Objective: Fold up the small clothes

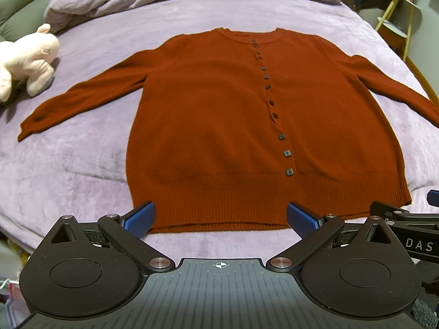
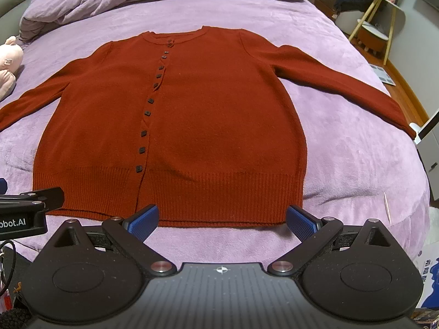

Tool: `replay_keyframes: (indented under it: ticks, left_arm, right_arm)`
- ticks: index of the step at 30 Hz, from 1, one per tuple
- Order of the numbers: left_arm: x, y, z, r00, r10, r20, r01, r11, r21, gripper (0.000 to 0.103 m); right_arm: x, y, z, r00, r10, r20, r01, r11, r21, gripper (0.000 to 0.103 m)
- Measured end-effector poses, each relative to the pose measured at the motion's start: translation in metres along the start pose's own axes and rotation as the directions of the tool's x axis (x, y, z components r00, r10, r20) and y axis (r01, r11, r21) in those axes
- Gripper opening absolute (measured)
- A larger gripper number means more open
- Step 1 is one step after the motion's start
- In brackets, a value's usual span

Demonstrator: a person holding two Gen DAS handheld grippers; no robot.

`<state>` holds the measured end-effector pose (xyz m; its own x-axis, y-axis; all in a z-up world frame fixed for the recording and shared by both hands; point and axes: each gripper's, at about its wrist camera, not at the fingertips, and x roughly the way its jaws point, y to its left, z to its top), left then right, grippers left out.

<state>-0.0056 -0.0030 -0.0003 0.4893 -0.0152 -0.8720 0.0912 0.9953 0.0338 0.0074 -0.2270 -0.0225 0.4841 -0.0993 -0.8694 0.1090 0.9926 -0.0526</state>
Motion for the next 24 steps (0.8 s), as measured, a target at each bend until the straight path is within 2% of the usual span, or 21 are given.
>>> replay_keyframes:
  ticks: [24]
  left_arm:
    - [0.0024,0.0,0.0026,1.0,0.002,-0.026,-0.002,1.0,0.002,0.103]
  right_arm:
    - [0.0009,-0.0035,-0.0001,1.0,0.006,-0.012,-0.006,1.0,0.005,0.099]
